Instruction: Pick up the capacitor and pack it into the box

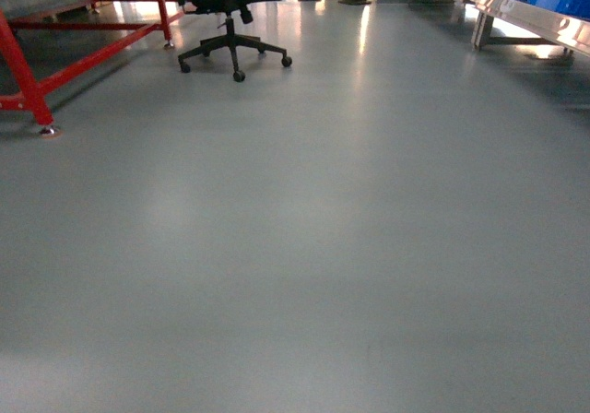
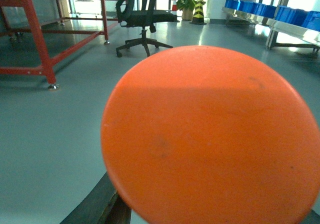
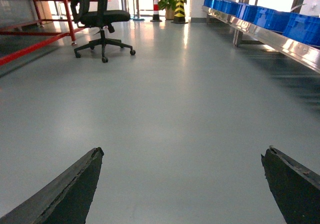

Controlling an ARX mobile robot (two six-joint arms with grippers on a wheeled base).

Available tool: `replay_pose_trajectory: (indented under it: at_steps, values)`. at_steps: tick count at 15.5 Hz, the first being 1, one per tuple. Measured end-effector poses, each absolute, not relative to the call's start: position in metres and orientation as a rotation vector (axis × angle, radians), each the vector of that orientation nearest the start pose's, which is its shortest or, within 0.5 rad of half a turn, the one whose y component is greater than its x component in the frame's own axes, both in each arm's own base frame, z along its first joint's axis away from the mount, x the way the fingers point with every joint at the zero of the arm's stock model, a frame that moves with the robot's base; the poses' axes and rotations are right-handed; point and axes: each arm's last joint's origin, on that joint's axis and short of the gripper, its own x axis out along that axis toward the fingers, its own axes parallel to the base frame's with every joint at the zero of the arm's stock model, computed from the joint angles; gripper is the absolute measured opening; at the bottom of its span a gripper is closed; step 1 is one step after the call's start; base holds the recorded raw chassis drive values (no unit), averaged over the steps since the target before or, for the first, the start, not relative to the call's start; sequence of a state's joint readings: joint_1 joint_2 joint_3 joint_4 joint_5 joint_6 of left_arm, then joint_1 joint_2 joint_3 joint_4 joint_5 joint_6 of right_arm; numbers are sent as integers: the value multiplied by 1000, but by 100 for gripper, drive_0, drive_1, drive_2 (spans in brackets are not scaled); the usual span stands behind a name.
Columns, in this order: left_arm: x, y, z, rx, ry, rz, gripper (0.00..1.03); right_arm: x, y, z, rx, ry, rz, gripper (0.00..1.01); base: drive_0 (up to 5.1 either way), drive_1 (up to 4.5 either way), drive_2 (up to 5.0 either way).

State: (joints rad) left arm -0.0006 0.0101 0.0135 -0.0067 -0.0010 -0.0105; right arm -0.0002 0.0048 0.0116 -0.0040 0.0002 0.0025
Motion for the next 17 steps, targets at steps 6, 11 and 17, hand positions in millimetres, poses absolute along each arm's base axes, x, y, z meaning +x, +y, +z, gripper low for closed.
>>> replay_pose_trajectory:
  at_steps: [6,11,17]
  values:
    - [98,0,167,-10,3,0,44,97,0,166,2,1,0,98,-495,246,246]
    - [98,0,167,-10,2,0,44,97,0,166,2,1,0,98,-497,244,244]
    - [98,0,167,-10,3,2,44,97,0,167,2,-3,0,98,-500,241,241]
